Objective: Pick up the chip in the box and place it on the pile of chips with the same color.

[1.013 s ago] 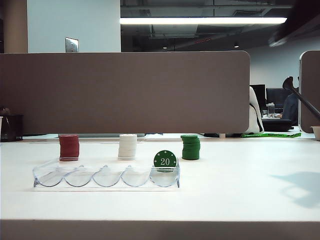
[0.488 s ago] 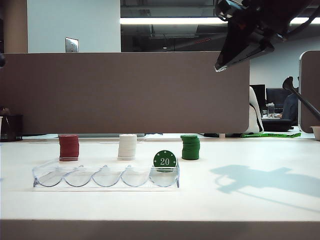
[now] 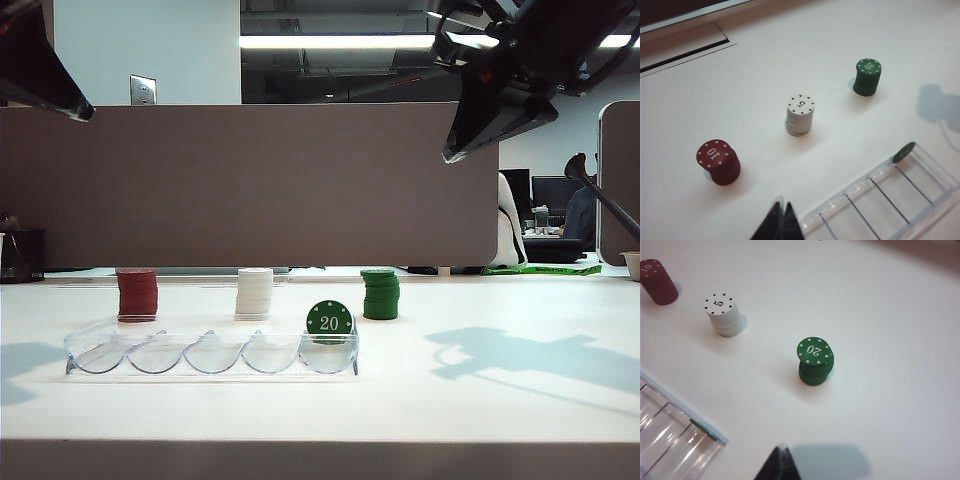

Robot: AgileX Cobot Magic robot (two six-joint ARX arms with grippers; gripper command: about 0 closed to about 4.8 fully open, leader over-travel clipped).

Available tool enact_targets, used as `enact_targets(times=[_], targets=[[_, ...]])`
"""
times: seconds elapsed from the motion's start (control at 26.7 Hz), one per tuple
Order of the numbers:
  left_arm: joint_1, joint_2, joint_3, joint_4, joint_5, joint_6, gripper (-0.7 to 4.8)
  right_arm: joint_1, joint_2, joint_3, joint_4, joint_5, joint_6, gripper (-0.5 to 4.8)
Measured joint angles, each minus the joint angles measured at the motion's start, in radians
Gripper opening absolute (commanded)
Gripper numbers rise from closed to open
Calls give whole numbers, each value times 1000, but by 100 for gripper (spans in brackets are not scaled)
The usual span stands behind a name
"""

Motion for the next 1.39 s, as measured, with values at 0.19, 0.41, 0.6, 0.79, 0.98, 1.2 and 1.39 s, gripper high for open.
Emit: enact_targets(times=[0.19, 0.41, 0.6, 0.79, 0.98, 1.2, 1.39], targets=[[0, 2, 0, 16, -1, 0, -6, 0, -1, 0, 22, 0, 0, -6], [2, 2, 0, 13, 0, 0, -6, 0, -1, 0, 47, -2, 16, -6], [2, 2, 0, 7, 0, 0, -6, 0, 0, 0, 119, -36, 49, -6], [2, 2, 0, 10, 0, 0, -6, 0, 59, 20, 189, -153, 17, -6], [2, 2, 0, 31, 0, 0, -6, -4, 178, 83, 132, -260, -50, -5], [1, 2, 0, 48, 1, 0, -6, -4, 285, 148, -33, -336, -166, 71], [1, 2, 0, 48, 1, 0, -6, -5, 307, 148, -89, -423, -270, 97]])
